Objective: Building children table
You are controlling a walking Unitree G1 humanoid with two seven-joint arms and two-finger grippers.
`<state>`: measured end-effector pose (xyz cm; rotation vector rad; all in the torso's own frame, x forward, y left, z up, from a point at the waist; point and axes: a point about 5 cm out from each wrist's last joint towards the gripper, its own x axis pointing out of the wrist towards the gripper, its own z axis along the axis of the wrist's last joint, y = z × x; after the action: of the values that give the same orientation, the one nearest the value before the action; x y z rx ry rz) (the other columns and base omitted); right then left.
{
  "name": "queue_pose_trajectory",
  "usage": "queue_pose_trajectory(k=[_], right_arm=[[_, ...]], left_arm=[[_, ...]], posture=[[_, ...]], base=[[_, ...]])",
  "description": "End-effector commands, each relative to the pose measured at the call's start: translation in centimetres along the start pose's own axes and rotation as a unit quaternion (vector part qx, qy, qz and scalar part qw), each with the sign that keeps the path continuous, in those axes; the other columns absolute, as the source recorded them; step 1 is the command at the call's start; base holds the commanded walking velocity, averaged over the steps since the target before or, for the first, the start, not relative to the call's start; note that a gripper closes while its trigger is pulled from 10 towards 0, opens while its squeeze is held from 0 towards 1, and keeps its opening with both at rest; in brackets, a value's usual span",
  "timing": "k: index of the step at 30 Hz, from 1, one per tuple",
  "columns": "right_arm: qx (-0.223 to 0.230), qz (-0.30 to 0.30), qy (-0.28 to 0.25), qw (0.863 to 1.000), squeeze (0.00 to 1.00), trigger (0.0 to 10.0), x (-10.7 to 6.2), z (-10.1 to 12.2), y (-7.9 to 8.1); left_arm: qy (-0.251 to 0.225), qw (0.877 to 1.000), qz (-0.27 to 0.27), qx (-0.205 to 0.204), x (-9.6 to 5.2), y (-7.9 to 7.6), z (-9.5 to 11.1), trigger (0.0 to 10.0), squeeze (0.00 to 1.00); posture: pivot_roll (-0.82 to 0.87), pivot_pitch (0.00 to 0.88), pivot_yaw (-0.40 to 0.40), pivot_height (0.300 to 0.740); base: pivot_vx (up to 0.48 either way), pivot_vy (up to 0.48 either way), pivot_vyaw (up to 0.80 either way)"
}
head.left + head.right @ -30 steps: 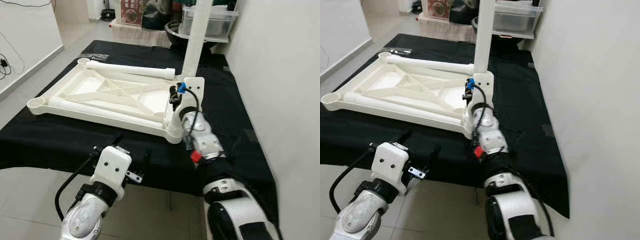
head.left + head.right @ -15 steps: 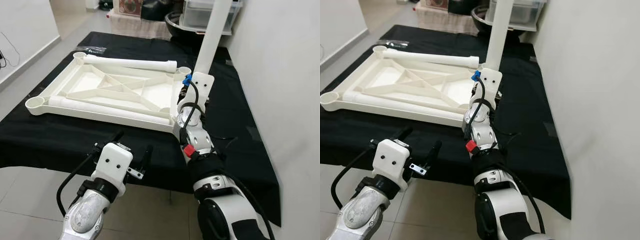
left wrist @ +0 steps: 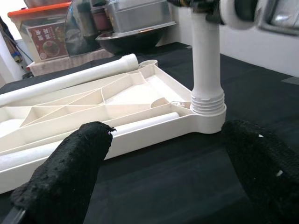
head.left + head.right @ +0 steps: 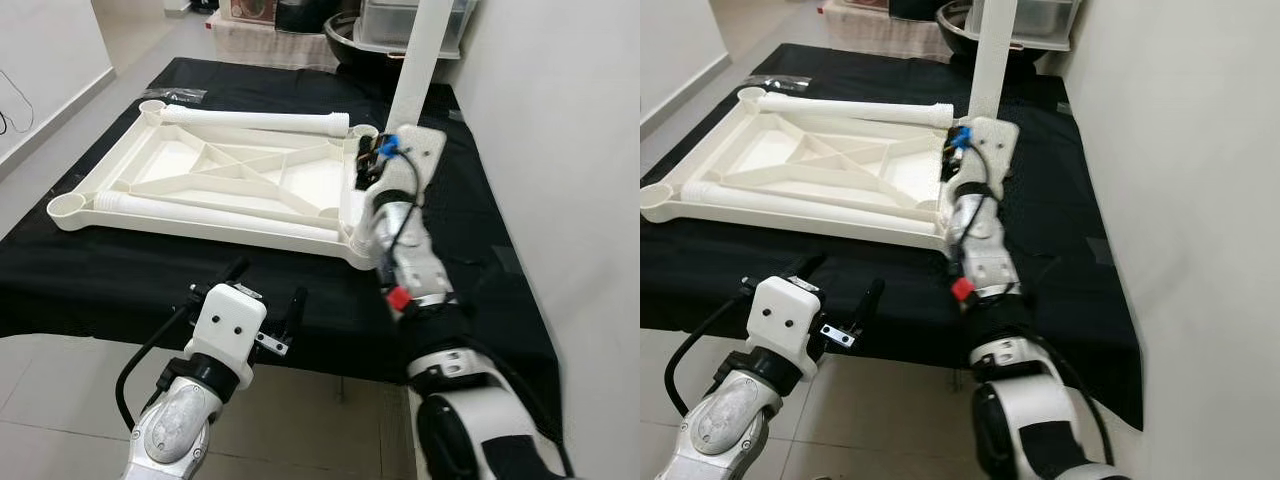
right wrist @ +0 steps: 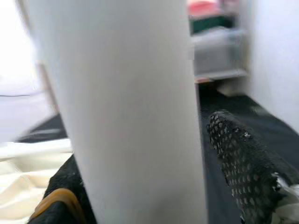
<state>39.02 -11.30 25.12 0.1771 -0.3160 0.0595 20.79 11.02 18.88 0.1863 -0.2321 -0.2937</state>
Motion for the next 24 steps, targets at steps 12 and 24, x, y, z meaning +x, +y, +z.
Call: queue_pose_trajectory(k=[12,24], right_arm=[[0.019,0.258,0.070,0.963,0.00,10.0,1.0,-0.9,-1.0],[0.035,0.471,0.162,0.867,0.00,10.0,-0.1,-2.1,0.6]], left_arm=[[0.002,1.000,-0.005,0.002,0.1,-0.2,-0.2,10.0,0.00],[0.002,1.000,-0.003,0.002,-0.1,-0.2,0.0,10.0,0.00]], posture=[[0.15,0.090,-0.104,0.740],[0.17,0.108,-0.120,0.740]], base=[[0.000,0.000,0.00],[0.000,0.000,0.00]])
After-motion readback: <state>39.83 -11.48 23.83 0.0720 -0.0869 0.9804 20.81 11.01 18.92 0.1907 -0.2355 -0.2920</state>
